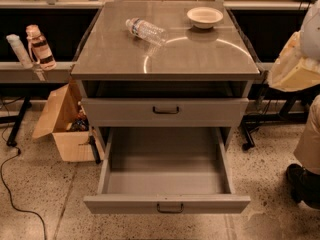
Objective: Close middle drawer
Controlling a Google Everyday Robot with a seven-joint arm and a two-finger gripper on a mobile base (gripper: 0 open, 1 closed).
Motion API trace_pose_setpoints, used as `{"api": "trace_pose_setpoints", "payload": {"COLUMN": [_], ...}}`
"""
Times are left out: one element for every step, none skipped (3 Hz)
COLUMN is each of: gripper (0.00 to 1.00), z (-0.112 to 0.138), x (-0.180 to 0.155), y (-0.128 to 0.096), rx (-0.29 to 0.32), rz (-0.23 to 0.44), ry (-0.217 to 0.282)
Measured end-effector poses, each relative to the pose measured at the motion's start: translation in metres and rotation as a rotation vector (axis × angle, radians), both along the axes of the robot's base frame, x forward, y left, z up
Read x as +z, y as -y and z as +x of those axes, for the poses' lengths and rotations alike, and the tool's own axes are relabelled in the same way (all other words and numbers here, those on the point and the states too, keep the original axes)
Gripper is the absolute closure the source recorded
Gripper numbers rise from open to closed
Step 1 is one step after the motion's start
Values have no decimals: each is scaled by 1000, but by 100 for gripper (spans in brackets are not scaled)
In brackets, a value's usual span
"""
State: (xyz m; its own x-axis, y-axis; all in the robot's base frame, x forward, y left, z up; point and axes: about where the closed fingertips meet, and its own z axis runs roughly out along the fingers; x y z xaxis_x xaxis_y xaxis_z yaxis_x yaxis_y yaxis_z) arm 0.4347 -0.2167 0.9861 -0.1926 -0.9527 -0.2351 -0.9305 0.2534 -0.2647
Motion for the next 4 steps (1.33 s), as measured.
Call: {"api": "trace_pose_setpoints", "payload": {"gripper": [100, 100, 100, 100], "z": [-5, -21, -27, -34], "x": [-14, -50, -75, -118], "y": [-1, 16, 29, 31], "rx": [17, 15, 28, 132], "rz": [58, 143, 188, 183], "ry": [-2, -64, -111, -212]}}
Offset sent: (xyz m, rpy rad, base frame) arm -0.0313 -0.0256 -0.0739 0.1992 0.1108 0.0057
